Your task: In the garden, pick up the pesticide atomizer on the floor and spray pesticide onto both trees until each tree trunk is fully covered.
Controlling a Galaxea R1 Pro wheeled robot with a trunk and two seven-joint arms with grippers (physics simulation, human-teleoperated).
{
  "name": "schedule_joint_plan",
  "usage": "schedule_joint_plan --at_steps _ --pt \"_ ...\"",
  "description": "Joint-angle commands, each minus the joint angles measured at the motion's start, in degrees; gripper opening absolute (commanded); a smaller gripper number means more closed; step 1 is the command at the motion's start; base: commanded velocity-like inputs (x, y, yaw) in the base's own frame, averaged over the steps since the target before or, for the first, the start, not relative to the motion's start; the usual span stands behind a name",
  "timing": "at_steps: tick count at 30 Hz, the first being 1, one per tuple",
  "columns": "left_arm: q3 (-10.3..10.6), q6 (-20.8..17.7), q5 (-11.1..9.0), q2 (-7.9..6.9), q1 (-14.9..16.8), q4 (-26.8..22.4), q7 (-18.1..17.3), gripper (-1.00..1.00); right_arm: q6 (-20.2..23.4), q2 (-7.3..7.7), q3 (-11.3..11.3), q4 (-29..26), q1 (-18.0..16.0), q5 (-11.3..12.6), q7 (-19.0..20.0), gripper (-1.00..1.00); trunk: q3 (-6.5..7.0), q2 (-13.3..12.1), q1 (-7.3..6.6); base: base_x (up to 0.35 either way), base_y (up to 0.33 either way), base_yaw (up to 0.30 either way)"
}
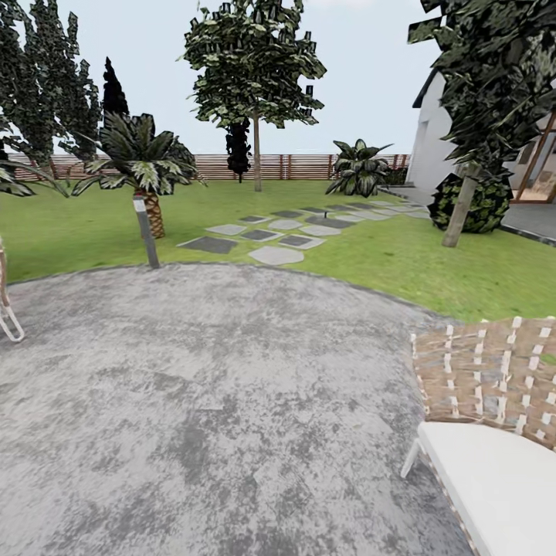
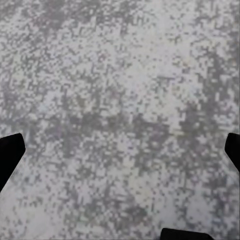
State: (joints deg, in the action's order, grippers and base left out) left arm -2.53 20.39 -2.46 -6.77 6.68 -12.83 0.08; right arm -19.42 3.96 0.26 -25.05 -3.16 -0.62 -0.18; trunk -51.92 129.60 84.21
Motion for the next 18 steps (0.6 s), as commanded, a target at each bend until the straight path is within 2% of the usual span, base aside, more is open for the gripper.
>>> schedule_joint_plan --at_steps 1,7,13,18 --pt "0.01 0.0 0.0 0.0 0.0 0.0 0.0 1.0 0.0 0.0 0.0 0.0 0.0 0.0 0.0 1.0 0.0 0.0 0.0 0.338 0.0 0.0" --pt "-0.01 0.0 -0.04 0.0 0.0 0.0 0.01 1.0 0.0 0.0 0.0 0.0 0.0 0.0 0.0 1.0 0.0 0.0 0.0 0.338 0.0 0.002" --pt "0.02 0.0 -0.05 0.0 0.0 0.0 0.01 1.0 0.0 0.0 0.0 0.0 0.0 0.0 0.0 1.0 0.0 0.0 0.0 0.338 0.0 0.13" --pt "0.01 0.0 -0.04 0.0 0.0 0.0 0.01 1.0 -0.02 0.0 0.06 0.0 0.0 0.0 0.0 1.0 0.0 0.0 0.0 0.338 0.0 0.023"
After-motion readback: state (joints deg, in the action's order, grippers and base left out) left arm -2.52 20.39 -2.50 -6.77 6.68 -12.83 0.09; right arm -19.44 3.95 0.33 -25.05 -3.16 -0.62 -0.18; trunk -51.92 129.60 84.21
